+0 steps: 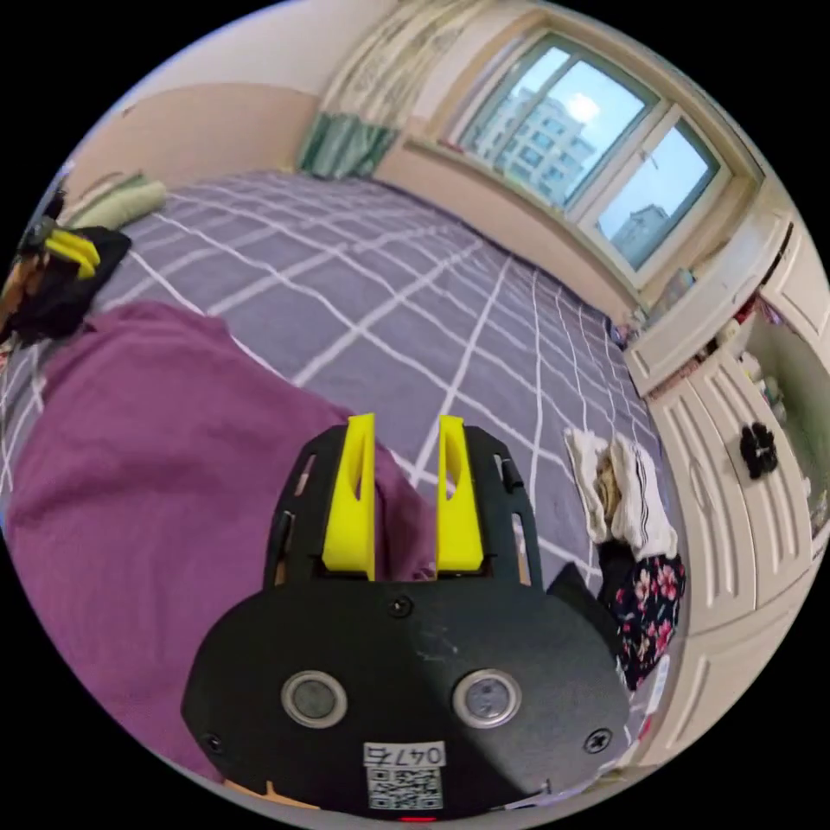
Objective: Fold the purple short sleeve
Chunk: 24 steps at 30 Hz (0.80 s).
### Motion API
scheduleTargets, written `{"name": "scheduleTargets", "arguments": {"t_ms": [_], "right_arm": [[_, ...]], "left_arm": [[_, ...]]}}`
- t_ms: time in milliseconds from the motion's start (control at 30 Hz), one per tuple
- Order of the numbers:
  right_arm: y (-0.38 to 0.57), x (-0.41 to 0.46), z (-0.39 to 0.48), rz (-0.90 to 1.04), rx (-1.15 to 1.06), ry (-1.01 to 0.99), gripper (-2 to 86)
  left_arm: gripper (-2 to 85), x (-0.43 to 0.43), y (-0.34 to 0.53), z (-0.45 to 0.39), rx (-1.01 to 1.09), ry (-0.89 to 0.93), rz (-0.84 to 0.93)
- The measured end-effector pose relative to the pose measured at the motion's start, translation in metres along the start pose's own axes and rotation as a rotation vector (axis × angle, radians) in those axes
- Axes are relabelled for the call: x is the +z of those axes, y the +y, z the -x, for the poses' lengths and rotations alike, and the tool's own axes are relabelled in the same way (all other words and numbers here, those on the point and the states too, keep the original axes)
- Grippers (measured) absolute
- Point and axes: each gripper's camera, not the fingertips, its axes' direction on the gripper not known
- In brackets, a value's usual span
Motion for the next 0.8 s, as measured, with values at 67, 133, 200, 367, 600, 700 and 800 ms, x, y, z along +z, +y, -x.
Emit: {"name": "scheduleTargets", "arguments": {"t_ms": [67,133,200,367,600,700,800], "right_arm": [[-0.017,-0.036,0.006,-0.106,-0.056,-0.052,6.0],[-0.042,-0.063,0.033,-0.172,-0.157,-0.158,5.6],[-0.076,-0.085,0.089,-0.226,-0.317,-0.356,5.4],[-0.121,-0.065,0.204,-0.148,-0.615,-0.431,6.2],[-0.146,-0.009,0.242,0.040,-0.754,-0.515,2.3],[-0.138,-0.008,0.231,0.059,-0.763,-0.553,0.2],[-0.130,-0.045,0.188,-0.158,-0.615,-0.569,-0.2]], "left_arm": [[7.6,0.000,0.030,-0.006,-0.014,-0.027,0.073],[7.5,0.005,0.067,-0.019,-0.030,-0.081,0.078],[7.7,0.014,0.085,-0.028,-0.048,-0.101,0.066],[7.5,0.060,0.096,-0.032,-0.110,-0.060,0.118],[-0.5,0.044,0.116,-0.017,-0.084,0.087,0.010],[-0.7,0.022,0.113,-0.009,-0.035,0.059,-0.001],[-0.7,-0.006,0.101,-0.009,0.039,-0.038,-0.006]]}}
